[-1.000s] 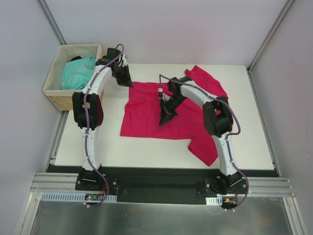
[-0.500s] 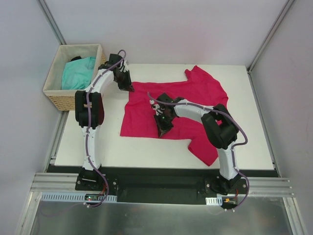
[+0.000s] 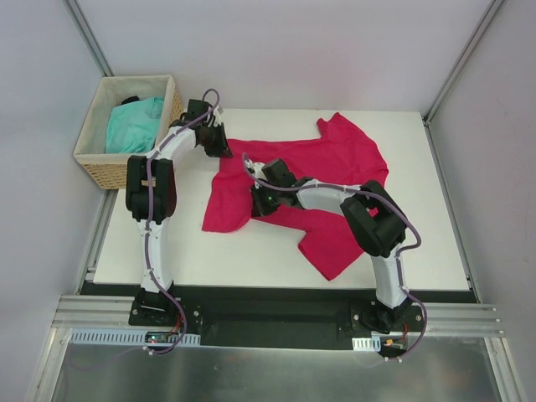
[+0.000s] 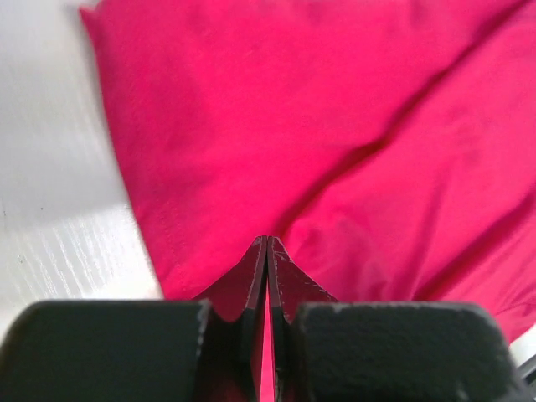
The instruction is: Fold and stack the t-shirts
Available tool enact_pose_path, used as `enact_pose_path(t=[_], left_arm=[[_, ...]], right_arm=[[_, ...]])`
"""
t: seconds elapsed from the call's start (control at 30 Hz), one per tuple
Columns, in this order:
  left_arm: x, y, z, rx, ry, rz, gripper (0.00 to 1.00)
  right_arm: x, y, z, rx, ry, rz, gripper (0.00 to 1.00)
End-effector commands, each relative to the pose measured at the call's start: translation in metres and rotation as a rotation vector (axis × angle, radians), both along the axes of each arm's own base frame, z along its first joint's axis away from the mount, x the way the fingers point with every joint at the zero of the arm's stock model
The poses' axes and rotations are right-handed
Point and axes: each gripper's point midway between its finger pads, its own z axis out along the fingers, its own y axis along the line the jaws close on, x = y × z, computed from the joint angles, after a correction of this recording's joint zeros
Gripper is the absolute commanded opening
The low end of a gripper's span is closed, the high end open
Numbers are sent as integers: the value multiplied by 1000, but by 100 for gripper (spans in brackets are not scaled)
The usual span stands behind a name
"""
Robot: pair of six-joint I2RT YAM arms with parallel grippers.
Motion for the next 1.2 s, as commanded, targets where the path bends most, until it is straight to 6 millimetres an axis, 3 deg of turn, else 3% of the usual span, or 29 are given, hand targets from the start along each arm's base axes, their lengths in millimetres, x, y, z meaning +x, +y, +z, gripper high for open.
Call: enact_pose_path(t=[0.0, 0.13, 0.23, 0.43, 0.7, 0.8, 0.83, 0.9, 0.93, 0.97, 1.07, 1.1, 1.13, 1.17], left_arm=[[7, -12, 84, -41, -224, -65, 0], [-2, -5, 97, -13, -254, -59, 0], [-8, -1, 106, 6, -273, -53, 0], [-30, 1, 128, -2, -286, -89, 0], [-53, -9, 152, -55, -308, -128, 0], [-50, -8, 153, -47, -316, -122, 0], [-49, -7, 154, -44, -318, -121, 0], [-48, -6, 153, -35, -329, -128, 0], [-49, -8, 153, -39, -334, -137, 0], [-48, -7, 154, -36, -337, -138, 0], [-50, -7, 154, -45, -333, -134, 0], [-53, -10, 153, -65, -313, -130, 0], [-58, -16, 153, -106, -294, -148, 0], [-62, -19, 153, -133, -275, -152, 0]], right_arm=[[-3, 8, 19, -2, -37, 60, 1], [-46, -37, -15, -238, 86, 77, 1], [-64, -63, -32, -362, 147, 78, 1], [-82, -101, -44, -513, 224, 23, 1], [-108, -160, -87, -580, 353, -138, 1], [-96, -159, -74, -527, 257, -182, 1], [-80, -151, -46, -453, 178, -242, 1], [-67, -144, -14, -382, 101, -272, 1], [-55, -139, 17, -318, 47, -302, 1], [-52, -136, 35, -281, 37, -302, 1], [-65, -126, 91, -180, 88, -240, 1], [-69, -125, 101, -169, 100, -220, 1], [-61, -120, 129, -141, 63, -224, 1], [-68, -130, 134, -188, 93, -205, 1]])
